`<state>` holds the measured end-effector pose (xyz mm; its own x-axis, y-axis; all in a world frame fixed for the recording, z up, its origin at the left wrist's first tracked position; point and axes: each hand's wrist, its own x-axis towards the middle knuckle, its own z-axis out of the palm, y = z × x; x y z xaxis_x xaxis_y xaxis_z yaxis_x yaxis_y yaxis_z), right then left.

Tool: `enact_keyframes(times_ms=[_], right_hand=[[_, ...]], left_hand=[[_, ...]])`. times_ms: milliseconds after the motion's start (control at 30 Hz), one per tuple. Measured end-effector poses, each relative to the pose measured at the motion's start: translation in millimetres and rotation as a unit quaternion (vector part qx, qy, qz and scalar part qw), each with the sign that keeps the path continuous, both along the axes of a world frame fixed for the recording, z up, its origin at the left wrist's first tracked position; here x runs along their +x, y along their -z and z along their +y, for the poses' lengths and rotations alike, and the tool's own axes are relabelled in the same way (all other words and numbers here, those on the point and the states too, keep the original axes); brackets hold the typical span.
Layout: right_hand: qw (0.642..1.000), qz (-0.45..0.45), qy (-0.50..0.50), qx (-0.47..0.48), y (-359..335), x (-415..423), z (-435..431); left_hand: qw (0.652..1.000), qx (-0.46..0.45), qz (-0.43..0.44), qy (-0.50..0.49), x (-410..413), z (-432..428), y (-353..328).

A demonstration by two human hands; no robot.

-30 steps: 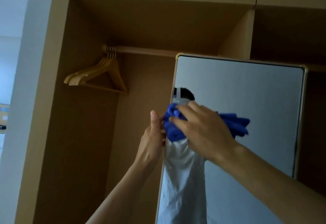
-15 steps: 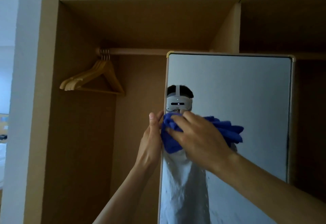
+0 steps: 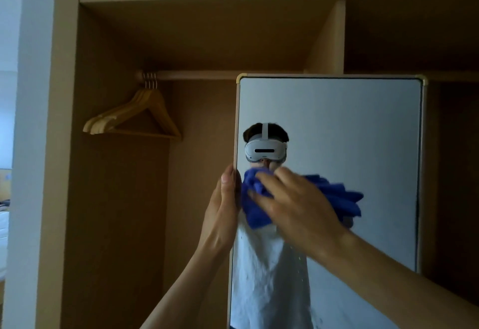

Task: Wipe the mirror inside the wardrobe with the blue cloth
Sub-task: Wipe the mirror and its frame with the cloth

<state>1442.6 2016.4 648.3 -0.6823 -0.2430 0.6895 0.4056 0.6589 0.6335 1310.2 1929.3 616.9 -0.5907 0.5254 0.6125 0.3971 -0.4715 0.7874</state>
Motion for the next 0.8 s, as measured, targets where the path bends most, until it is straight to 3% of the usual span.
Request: enact_keyframes(times_ms=[133, 333, 600, 800], right_hand=[[0.998, -0.039, -0.037, -0.025, 28.3, 6.9, 4.0], [0.997, 0.072, 0.028, -0.013, -47.0, 20.6, 18.9], [0.997, -0.044, -0.035, -0.046, 28.8, 36.8, 26.1], [0.995, 0.091, 0.003, -0.036, -53.7, 55.4, 39.3]], left_hand=[[1.000, 0.004, 0.012, -0.027, 3.6, 5.6, 5.8], [0.995, 0.003, 0.046, -0.083, 7.9, 15.0, 13.3], [0.991, -0.024, 0.063, -0.119, 10.1, 18.4, 16.0], [0.986, -0.040, 0.075, -0.143, 10.1, 14.9, 17.6]])
